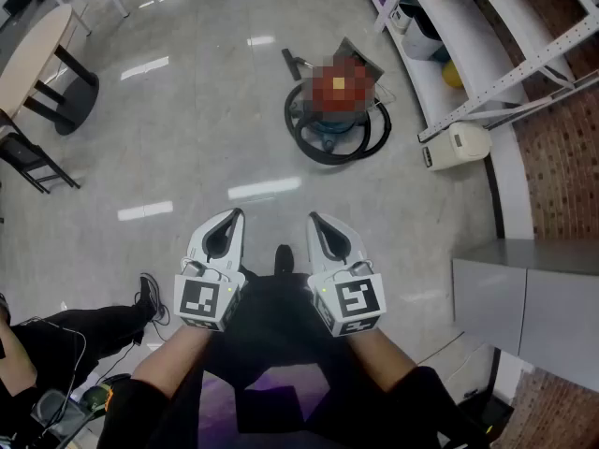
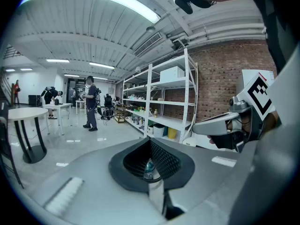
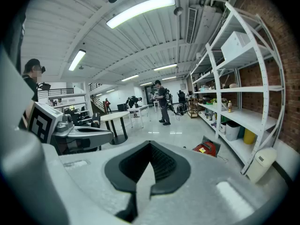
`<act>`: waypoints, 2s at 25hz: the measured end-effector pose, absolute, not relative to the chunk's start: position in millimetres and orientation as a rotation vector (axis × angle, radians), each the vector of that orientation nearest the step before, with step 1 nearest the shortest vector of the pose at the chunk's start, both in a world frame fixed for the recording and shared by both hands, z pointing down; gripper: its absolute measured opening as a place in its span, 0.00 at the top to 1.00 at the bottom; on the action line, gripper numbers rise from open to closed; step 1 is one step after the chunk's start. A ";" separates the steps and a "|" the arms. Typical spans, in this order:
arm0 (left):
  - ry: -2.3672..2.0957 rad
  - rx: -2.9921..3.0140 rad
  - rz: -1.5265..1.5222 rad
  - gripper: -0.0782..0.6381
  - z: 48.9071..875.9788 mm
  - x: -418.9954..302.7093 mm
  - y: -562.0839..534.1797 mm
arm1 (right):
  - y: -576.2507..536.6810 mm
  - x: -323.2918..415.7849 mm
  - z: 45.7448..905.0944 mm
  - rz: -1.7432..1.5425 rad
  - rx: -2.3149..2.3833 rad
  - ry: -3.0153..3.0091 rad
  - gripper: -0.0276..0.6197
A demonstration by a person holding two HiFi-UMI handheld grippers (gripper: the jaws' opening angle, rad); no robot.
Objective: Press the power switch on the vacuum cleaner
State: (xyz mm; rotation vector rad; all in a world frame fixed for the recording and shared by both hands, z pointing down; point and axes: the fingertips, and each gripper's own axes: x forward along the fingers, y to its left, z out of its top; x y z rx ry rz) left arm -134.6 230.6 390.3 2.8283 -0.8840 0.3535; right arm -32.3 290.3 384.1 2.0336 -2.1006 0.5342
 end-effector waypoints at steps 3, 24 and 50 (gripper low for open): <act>-0.891 2.826 0.354 0.87 390.2 -133.9 228.5 | 289.1 -29.9 384.1 0.534 2.034 -2.102 0.97; -0.845 2.854 0.379 0.87 385.4 -112.4 220.4 | 280.5 -7.5 386.6 0.600 2.078 -2.090 0.97; -0.527 2.818 0.367 0.87 406.1 -5.5 43.9 | 106.9 79.8 393.4 0.692 2.178 -1.845 0.97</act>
